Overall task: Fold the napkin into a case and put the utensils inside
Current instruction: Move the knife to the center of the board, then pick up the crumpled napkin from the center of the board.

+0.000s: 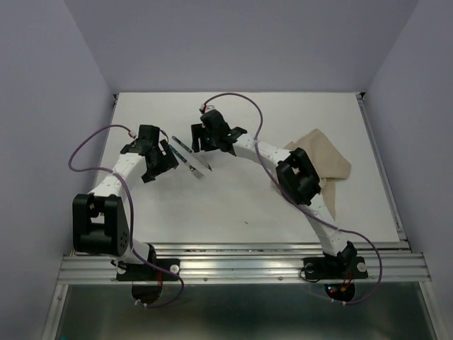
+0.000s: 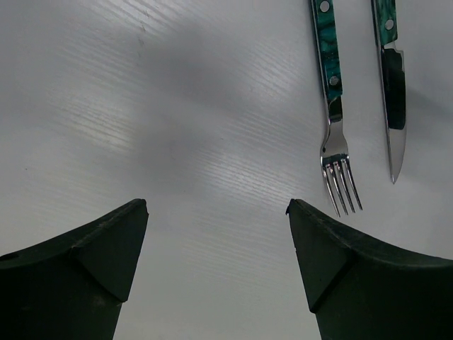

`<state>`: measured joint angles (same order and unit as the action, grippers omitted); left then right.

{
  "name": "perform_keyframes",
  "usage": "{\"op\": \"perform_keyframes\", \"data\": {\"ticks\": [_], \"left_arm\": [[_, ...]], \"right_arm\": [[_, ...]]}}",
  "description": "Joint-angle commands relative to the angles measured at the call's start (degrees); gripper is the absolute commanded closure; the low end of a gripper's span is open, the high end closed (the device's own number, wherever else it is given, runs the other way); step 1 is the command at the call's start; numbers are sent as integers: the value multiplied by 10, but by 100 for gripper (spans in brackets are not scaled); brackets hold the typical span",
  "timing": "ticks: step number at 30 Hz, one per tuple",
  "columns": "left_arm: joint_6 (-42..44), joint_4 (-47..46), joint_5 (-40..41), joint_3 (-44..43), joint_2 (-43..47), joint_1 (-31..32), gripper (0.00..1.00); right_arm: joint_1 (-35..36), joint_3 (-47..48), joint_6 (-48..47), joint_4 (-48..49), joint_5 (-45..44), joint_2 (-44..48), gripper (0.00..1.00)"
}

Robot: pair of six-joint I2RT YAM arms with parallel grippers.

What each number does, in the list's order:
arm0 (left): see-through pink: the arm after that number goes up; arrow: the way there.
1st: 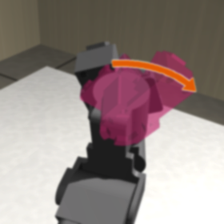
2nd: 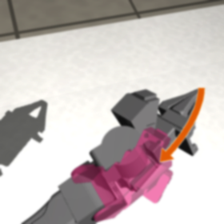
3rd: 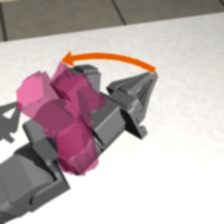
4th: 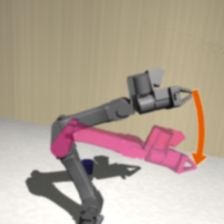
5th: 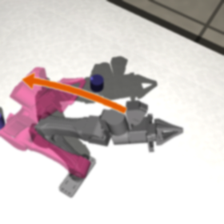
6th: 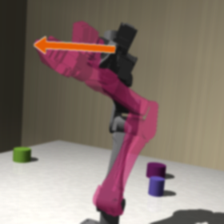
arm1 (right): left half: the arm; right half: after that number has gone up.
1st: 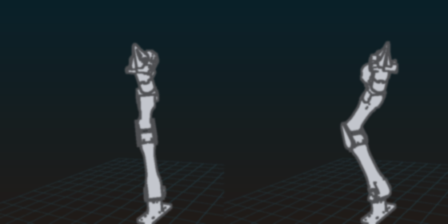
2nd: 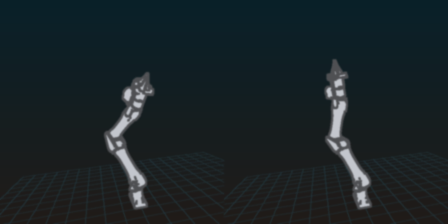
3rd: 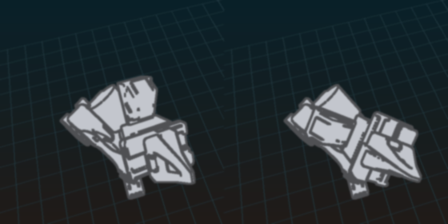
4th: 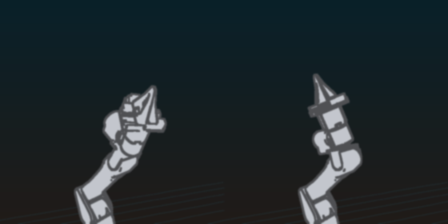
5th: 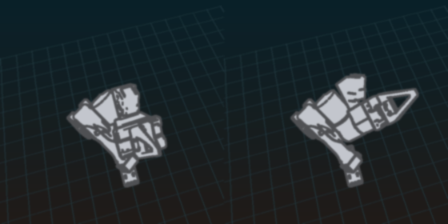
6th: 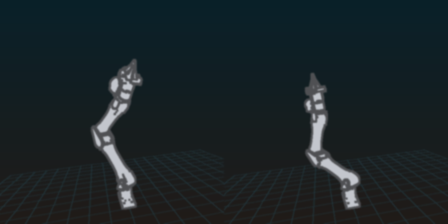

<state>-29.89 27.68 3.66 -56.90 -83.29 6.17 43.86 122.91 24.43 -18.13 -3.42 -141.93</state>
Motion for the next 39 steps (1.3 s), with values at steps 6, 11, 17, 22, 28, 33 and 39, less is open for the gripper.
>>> {"op": "perform_keyframes", "data": {"ticks": [6,11,17,22,28,33,39], "left_arm": [[-11,-10,7,-85,-21,79,9],[-15,-30,-19,-138,-83,140,10],[-10,-60,-72,-198,-157,176,14],[-1,-59,-81,-241,-205,229,15],[-3,-59,-86,-229,-210,240,15],[5,-46,-67,-214,-187,239,15],[18,-25,-53,-224,-151,204,15]], "right_arm": [[-110,-315,13,26,-102,333,26],[-159,-450,32,-31,-157,477,13],[-212,-577,58,-91,-187,581,11],[-240,-640,79,-112,-173,605,10],[-240,-635,95,-103,-168,537,23],[-240,-600,83,-85,-118,503,91],[-182,-463,49,-68,-16,519,99]]}}
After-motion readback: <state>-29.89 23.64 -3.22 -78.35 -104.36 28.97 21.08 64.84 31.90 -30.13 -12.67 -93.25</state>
